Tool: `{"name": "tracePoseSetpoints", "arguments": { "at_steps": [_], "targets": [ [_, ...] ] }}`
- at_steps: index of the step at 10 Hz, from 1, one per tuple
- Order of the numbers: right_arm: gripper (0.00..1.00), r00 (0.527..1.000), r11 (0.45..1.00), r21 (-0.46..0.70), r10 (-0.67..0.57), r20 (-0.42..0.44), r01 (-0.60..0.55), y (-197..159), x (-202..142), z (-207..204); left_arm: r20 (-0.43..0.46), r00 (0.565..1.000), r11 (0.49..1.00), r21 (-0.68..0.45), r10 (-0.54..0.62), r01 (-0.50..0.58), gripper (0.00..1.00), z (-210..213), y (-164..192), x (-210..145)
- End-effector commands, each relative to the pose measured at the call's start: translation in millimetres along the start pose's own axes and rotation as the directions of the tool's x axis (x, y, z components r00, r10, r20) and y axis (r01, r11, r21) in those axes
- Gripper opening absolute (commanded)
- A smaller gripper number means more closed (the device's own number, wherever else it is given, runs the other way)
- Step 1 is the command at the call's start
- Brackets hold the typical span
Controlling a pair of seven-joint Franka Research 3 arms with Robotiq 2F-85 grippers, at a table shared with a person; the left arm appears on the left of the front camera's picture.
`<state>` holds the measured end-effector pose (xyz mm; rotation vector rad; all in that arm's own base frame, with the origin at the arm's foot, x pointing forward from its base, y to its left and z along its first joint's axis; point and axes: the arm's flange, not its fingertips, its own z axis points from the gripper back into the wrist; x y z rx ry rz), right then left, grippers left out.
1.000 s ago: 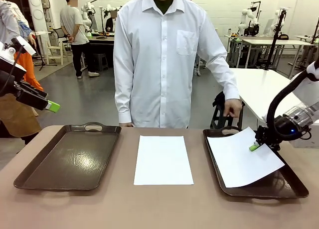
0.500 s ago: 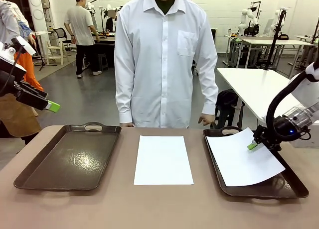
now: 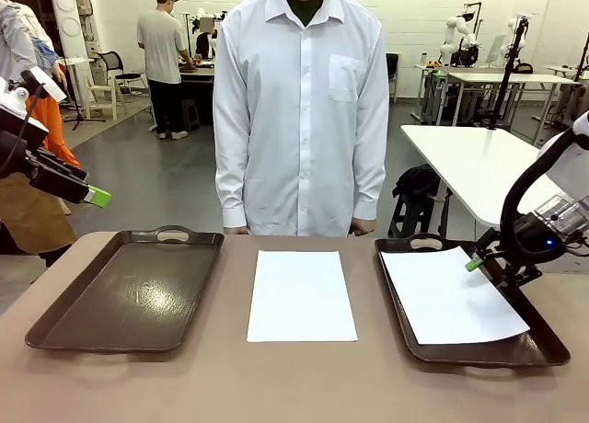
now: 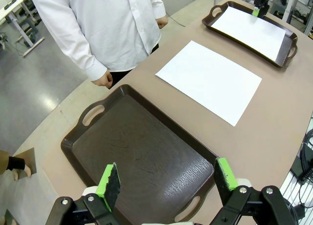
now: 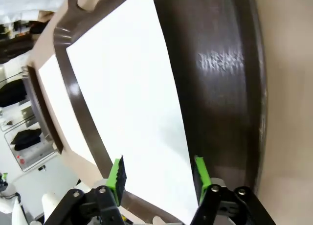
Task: Sort the A4 documents.
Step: Place the A4 Paper in the designated Handle tray.
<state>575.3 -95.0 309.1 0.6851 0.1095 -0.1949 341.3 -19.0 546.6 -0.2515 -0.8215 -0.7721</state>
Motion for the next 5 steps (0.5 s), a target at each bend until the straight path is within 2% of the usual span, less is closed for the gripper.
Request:
{"name": "tracePoseSetpoints", "arguments": {
  "at_steps": [1,2,3,5],
  "targets": [
    [0.90,0.999,0.998,-0.050,-0.045,0.018,0.046,6.2,-16.4,1.4,0.004,1.000,1.000,-0.008,-0.010,0.010,1.00,-0.3,1.2,-1.1],
    [0.98,0.999,0.997,-0.055,-0.048,0.021,0.049,7.1,-19.5,3.8,0.004,1.000,1.000,-0.008,-0.010,0.010,1.00,-0.3,1.2,-1.1],
    [1.00,0.998,0.997,-0.060,-0.054,0.024,0.056,7.0,-21.8,5.3,0.004,1.000,1.000,-0.008,-0.010,0.010,1.00,-0.3,1.2,-1.1],
    [1.00,0.998,0.997,-0.057,-0.056,0.030,0.057,7.6,-24.6,7.5,0.004,1.000,1.000,-0.008,-0.010,0.010,1.00,-0.3,1.2,-1.1]
  ]
}}
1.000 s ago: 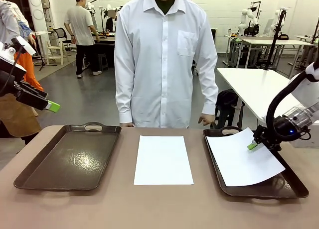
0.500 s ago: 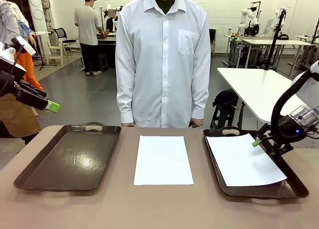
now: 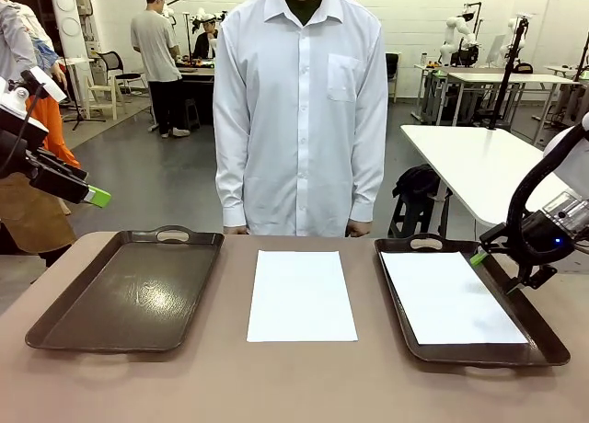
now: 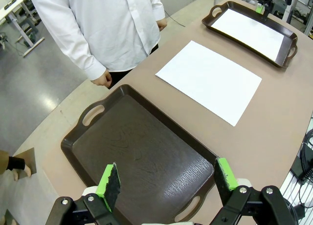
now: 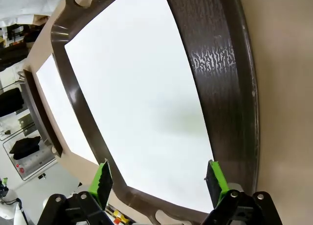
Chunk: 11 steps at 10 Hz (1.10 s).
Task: Sort the A4 documents.
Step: Place the A4 Paper in the designated Handle tray.
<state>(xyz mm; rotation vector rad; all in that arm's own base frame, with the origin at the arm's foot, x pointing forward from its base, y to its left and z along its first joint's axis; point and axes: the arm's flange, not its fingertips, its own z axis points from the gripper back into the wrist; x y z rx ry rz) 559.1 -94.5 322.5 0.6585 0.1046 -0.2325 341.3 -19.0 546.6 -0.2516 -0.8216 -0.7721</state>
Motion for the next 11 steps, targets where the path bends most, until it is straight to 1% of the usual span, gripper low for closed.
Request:
{"name": "tracePoseSetpoints", "arguments": {
  "at_steps": [1,2,3,11],
  "targets": [
    [1.00,0.999,0.999,-0.017,-0.029,0.015,0.029,4.6,-6.6,-1.8,0.004,1.000,1.000,-0.008,-0.010,0.010,1.00,-0.3,1.2,-1.1],
    [1.00,0.999,0.999,0.024,-0.048,-0.010,0.048,6.6,-4.4,-6.1,0.004,1.000,1.000,-0.008,-0.010,0.010,1.00,-0.3,1.2,-1.1],
    [1.00,1.000,1.000,0.000,-0.003,0.001,0.003,0.5,-0.8,0.5,0.004,1.000,1.000,-0.008,-0.010,0.010,1.00,-0.3,1.2,-1.1],
    [1.00,1.000,1.000,0.000,-0.003,0.001,0.003,0.5,-0.8,0.5,0.004,1.000,1.000,-0.008,-0.010,0.010,1.00,-0.3,1.2,-1.1]
  ]
}}
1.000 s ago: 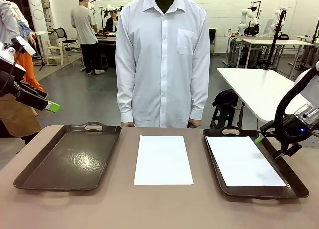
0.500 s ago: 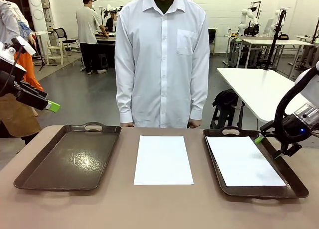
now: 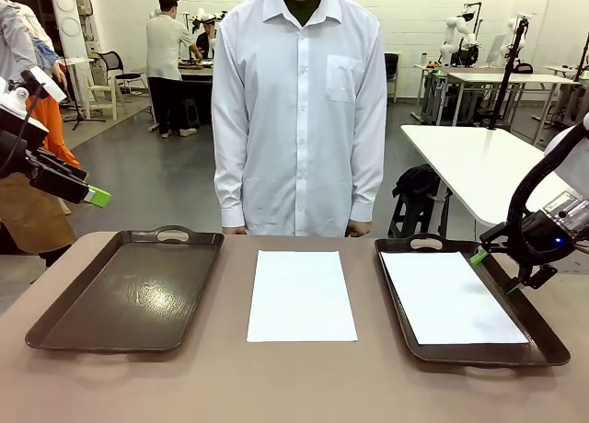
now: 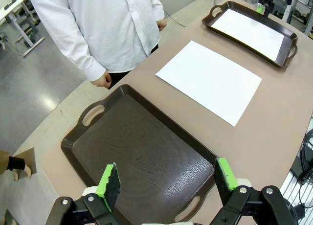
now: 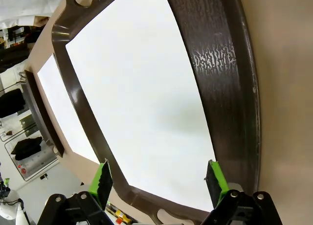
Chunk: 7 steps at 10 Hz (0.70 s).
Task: Sort the A4 documents.
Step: Receive the A4 Paper.
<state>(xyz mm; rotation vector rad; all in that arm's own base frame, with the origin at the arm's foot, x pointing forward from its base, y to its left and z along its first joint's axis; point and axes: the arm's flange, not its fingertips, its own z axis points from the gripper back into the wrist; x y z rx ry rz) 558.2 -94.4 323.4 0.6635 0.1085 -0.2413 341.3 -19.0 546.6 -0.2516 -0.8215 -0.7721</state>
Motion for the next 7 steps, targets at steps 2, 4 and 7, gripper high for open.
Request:
{"name": "tracePoseSetpoints", "arguments": {
  "at_steps": [2,4,7],
  "targets": [
    [1.00,1.000,1.000,-0.005,0.007,0.002,-0.007,0.2,0.3,-0.2,0.004,1.000,1.000,-0.008,-0.010,0.010,1.00,-0.3,1.2,-1.1],
    [1.00,1.000,1.000,-0.005,0.007,0.002,-0.007,0.2,0.3,-0.2,0.004,1.000,1.000,-0.008,-0.010,0.010,1.00,-0.3,1.2,-1.1],
    [1.00,1.000,1.000,-0.005,0.007,0.002,-0.007,0.2,0.3,-0.2,0.004,1.000,1.000,-0.008,-0.010,0.010,1.00,-0.3,1.2,-1.1]
  ]
}}
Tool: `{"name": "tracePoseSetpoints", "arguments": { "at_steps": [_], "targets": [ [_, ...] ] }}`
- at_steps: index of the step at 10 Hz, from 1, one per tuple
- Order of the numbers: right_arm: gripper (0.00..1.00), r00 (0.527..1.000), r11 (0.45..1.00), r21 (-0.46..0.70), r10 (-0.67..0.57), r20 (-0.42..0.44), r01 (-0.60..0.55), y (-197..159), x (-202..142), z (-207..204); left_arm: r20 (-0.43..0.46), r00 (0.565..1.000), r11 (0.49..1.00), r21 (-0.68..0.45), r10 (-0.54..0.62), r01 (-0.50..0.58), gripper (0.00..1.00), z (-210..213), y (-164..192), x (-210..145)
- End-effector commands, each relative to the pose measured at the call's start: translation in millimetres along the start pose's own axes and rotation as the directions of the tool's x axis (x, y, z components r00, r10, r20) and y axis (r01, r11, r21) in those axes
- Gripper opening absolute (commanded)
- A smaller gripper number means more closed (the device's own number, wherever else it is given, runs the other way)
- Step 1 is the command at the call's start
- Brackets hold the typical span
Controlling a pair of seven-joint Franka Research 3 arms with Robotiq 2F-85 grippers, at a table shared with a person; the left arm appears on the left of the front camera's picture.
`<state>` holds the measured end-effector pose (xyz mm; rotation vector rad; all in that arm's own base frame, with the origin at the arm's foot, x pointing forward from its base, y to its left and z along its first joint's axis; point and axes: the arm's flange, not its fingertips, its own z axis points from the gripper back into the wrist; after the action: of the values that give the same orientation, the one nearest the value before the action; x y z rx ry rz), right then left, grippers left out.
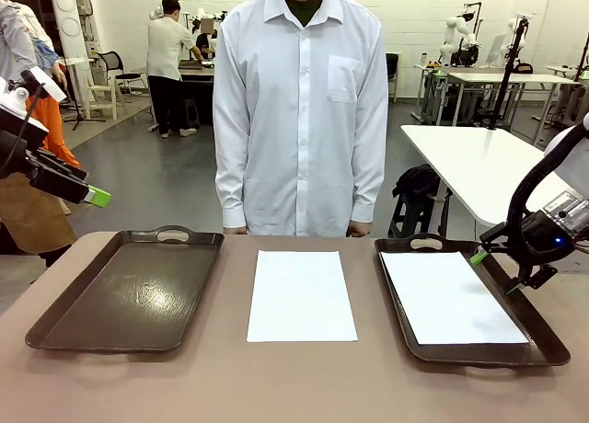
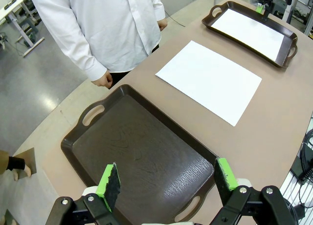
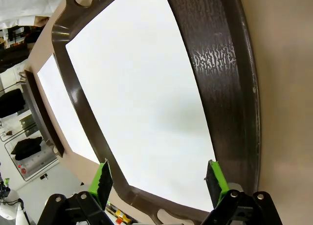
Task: Sort the A4 documents.
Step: Receive the A4 Paper.
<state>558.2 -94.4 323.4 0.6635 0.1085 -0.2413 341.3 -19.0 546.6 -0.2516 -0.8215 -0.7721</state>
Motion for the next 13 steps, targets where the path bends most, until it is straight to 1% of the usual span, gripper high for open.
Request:
{"name": "tracePoseSetpoints", "arguments": {
  "at_steps": [1,2,3,4,5,6,7,8,9,11,12,13],
  "targets": [
    [1.00,1.000,1.000,0.000,0.000,0.000,0.000,0,0,0,0.004,1.000,1.000,-0.008,-0.010,0.010,1.00,0,1,-1],
    [1.00,0.991,0.991,-0.039,0.127,0.033,-0.125,23,-17,15,0.004,1.000,1.000,-0.008,-0.010,0.010,1.00,0,1,-1],
    [1.00,0.950,0.949,-0.116,0.302,0.077,-0.293,52,-52,30,0.004,1.000,1.000,-0.008,-0.010,0.010,1.00,0,1,-1],
    [1.00,0.891,0.890,-0.198,0.438,0.123,-0.410,74,-84,44,0.004,1.000,1.000,-0.008,-0.010,0.010,1.00,0,1,-1],
    [1.00,0.821,0.821,-0.259,0.553,0.143,-0.508,92,-110,58,0.004,1.000,1.000,-0.008,-0.010,0.010,1.00,0,1,-1],
    [1.00,0.680,0.675,-0.298,0.726,0.106,-0.674,109,-134,72,0.004,1.000,1.000,-0.008,-0.010,0.010,1.00,0,1,-1],
    [1.00,0.561,0.555,-0.330,0.823,0.087,-0.764,118,-151,85,0.004,1.000,1.000,-0.008,-0.010,0.010,1.00,0,1,-1],
    [1.00,0.459,0.460,-0.312,0.885,0.082,-0.831,120,-166,100,0.004,1.000,1.000,-0.008,-0.010,0.010,1.00,0,1,-1],
    [1.00,0.367,0.379,-0.295,0.925,0.098,-0.877,118,-183,115,0.004,1.000,1.000,-0.008,-0.010,0.010,1.00,0,1,-1],
    [1.00,0.201,0.241,-0.241,0.963,0.179,-0.940,111,-214,138,0.004,1.000,1.000,-0.008,-0.010,0.010,1.00,0,1,-1],
    [1.00,0.160,0.213,-0.223,0.959,0.233,-0.951,110,-221,145,0.004,1.000,1.000,-0.008,-0.010,0.010,1.00,0,1,-1],
    [1.00,0.153,0.210,-0.196,0.950,0.272,-0.958,111,-223,147,0.004,1.000,1.000,-0.008,-0.010,0.010,1.00,0,1,-1]
  ]
}}
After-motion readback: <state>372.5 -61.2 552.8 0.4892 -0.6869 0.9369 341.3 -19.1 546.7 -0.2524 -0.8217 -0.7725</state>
